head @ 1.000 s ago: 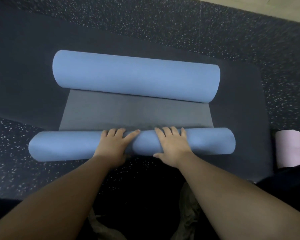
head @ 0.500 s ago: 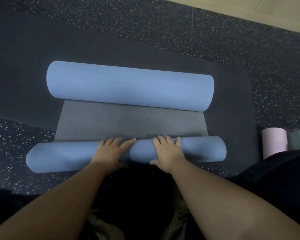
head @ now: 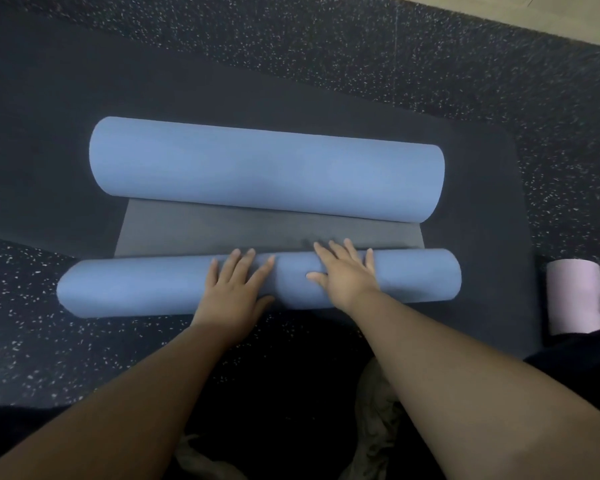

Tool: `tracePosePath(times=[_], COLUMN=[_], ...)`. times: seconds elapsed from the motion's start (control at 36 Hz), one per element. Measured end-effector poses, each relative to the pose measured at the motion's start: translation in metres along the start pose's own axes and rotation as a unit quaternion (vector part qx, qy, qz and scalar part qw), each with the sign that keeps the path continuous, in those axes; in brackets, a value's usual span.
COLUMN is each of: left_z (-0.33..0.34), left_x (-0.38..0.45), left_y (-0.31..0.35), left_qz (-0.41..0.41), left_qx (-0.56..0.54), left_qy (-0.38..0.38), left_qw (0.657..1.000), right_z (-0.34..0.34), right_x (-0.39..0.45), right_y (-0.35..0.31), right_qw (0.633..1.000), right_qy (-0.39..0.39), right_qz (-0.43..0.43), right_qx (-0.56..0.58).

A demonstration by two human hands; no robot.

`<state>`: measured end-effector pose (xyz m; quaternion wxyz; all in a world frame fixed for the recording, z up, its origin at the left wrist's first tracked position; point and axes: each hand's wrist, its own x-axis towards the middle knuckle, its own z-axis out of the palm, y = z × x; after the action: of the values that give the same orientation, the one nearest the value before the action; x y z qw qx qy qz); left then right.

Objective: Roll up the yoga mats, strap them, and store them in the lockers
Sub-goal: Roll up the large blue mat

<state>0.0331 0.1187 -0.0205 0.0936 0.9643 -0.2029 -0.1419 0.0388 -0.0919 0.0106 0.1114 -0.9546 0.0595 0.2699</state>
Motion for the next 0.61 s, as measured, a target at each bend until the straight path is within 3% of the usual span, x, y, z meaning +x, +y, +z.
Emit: tracePosePath(times=[0.28,0.42,0.5,0.61], left_z=[0.01,-0.002,-0.012,-0.025], left_x=[0.011,0.024,0.036,0.056], left_y=[-0.006,-0.003,-0.003,-0.004], left_qz=[0.045,0.013,0.005,-0.003], left_qx=[0.049,0.073,0.079,0.099], left_qy=[0.018,-0.037,-0.049,-0.086], left_qw=[0.998,0.997,0.996,0.991], right_z=[-0.003,0.017,0.029,0.036], right_x=[0.02,0.018,0.015,0.015], right_y=[-0.009,-0.017,-0.016,-0.009], right_qw=[0.996,0.988,0.96,0.96], right_qy=[0.072,0.151,0.27,0.27], right_qz=[0.047,-0.009,-0.053,-0.079], right_qx=[0.036,0.029,0.042,-0.008])
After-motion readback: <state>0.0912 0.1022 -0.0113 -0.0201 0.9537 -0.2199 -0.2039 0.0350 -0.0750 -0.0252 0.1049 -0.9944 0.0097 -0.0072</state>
